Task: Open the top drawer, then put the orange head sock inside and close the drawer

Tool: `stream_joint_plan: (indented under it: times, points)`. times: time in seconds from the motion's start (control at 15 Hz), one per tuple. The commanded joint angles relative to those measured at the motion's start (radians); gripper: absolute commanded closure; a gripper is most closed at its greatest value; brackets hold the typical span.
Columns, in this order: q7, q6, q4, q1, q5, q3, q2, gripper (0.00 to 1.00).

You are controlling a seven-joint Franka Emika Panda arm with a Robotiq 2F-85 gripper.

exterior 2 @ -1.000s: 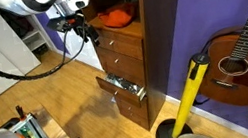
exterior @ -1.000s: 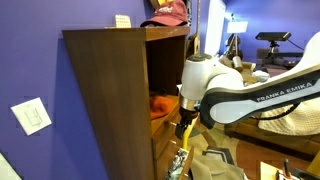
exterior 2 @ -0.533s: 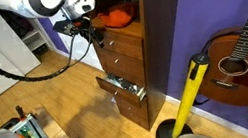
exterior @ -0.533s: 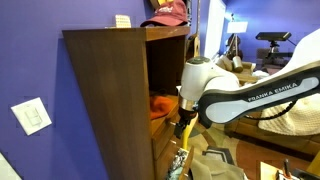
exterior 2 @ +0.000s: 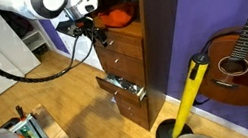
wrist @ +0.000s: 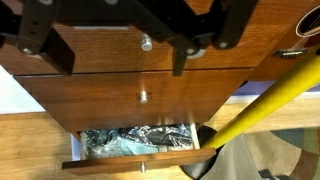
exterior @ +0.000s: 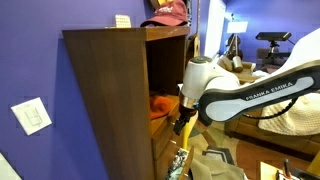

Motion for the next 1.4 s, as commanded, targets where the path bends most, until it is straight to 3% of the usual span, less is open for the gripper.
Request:
stream_joint_plan:
  times: [0.0,0.47,0.6,0.67,1.13,1.27,1.33]
  points:
    - [-0.04,0.074,-0.028,-0.001,-0.002,-0.021,0.015,0.0]
    - [-0.069,0.188,-0.038,-0.001,0.001,-0.034,0.061,0.03]
    - [-0.077,0.212,-0.039,0.001,0.012,-0.038,0.071,0.27]
    - [-0.078,0.226,-0.041,0.001,0.011,-0.039,0.076,0.32]
    - [-0.09,0.266,-0.041,-0.003,0.003,-0.045,0.09,0.87]
    - [-0.096,0.268,-0.04,-0.008,0.001,-0.052,0.091,0.99]
    - [-0.102,0.269,-0.042,-0.009,0.005,-0.055,0.09,1.0]
